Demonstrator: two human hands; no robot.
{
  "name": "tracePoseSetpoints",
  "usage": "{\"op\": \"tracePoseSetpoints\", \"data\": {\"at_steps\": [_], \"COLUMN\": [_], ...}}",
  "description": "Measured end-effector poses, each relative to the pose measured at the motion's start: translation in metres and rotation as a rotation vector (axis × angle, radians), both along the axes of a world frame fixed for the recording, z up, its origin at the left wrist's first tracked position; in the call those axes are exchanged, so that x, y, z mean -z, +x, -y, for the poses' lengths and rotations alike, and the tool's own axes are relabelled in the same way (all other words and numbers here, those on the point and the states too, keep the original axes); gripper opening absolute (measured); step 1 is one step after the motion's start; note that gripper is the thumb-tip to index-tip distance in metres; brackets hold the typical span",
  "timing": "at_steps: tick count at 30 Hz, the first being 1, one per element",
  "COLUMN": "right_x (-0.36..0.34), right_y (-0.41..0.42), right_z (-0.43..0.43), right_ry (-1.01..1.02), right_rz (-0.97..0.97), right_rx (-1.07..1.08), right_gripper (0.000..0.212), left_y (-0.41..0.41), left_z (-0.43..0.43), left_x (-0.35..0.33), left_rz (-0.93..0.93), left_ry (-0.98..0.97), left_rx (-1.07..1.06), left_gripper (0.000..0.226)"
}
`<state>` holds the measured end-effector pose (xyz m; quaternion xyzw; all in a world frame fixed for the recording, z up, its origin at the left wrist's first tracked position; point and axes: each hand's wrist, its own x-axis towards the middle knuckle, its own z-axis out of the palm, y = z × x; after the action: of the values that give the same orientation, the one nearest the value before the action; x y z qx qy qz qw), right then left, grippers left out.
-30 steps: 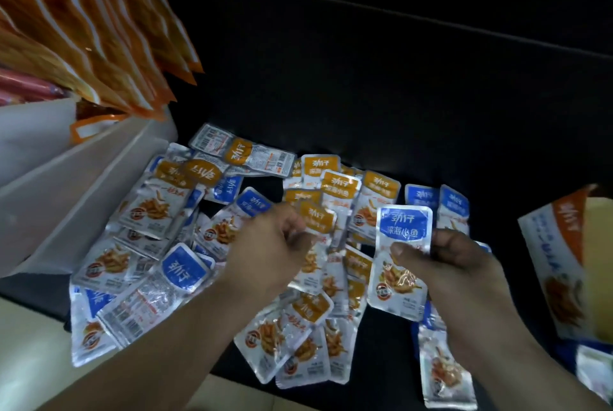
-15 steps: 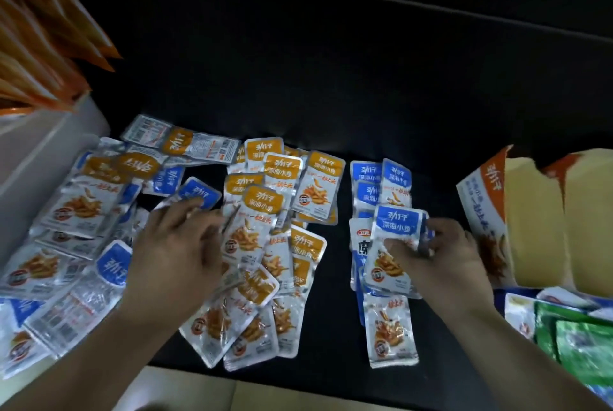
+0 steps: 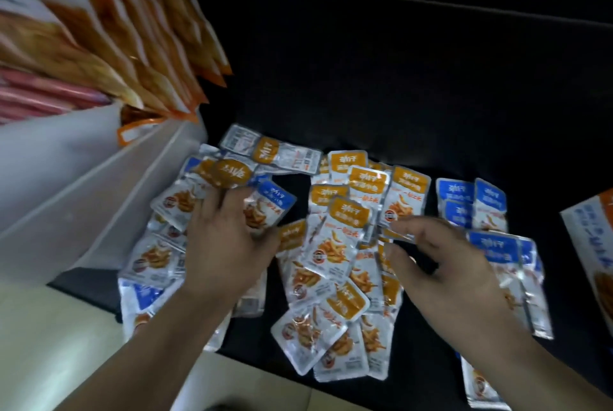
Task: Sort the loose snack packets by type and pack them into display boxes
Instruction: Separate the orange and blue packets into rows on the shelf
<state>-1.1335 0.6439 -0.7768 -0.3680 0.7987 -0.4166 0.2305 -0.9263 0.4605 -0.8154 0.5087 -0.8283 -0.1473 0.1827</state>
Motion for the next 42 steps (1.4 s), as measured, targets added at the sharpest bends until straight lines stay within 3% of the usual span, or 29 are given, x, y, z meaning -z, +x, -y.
{"op": "tracePoseSetpoints", "data": {"at_steps": [4, 8, 12, 17, 21, 26, 32, 38, 40, 42], "right_x": [-0.02, -0.031, -0.024, -0.009, 0.0, 0.031, 0.045, 0.039, 0.025, 0.013], "right_y": [0.023, 0.035, 0.027, -0.013, -0.033, -0.043, -0.043, -0.032, -0.019, -0.002], "right_z": [0.018, 0.029, 0.014, -0.053, -0.112, -0.146, -0.156, -0.147, -0.132, -0.112], "right_ry": [0.018, -0.023, -0.047, -0.024, 0.071, 0.216, 0.496, 0.353, 0.215, 0.087], "right_rz": [0.363, 0.649, 0.674, 0.526, 0.336, 0.218, -0.257, -0.503, -0.417, -0.204], "right_rx": [0.032, 0.068, 0.245, 0.446, 0.542, 0.539, 0.323, 0.273, 0.22, 0.157], "right_gripper": [0.017, 0.034, 0.03, 0.027, 0.031, 0.027, 0.035, 0.028, 0.018, 0.014], "left_y": [-0.002, -0.014, -0.031, -0.061, -0.082, -0.088, -0.09, -0.087, -0.081, -0.072], "left_z": [-0.03, -0.07, -0.101, -0.14, -0.17, -0.179, -0.182, -0.176, -0.166, -0.153], "left_x": [-0.032, -0.043, -0.04, -0.035, -0.023, -0.009, -0.001, 0.002, 0.0, -0.003], "left_rz": [-0.182, -0.441, -0.542, -0.409, -0.31, -0.2, -0.144, -0.172, -0.165, -0.183], "left_ry": [-0.044, 0.172, 0.311, 0.444, 0.436, 0.349, 0.328, 0.382, 0.364, 0.333], "left_rx": [0.028, 0.07, 0.192, 0.51, 0.619, 0.623, 0.624, 0.6, 0.607, 0.576], "left_gripper": [0.059, 0.052, 0.046, 0.029, 0.035, 0.04, 0.043, 0.043, 0.04, 0.034]}}
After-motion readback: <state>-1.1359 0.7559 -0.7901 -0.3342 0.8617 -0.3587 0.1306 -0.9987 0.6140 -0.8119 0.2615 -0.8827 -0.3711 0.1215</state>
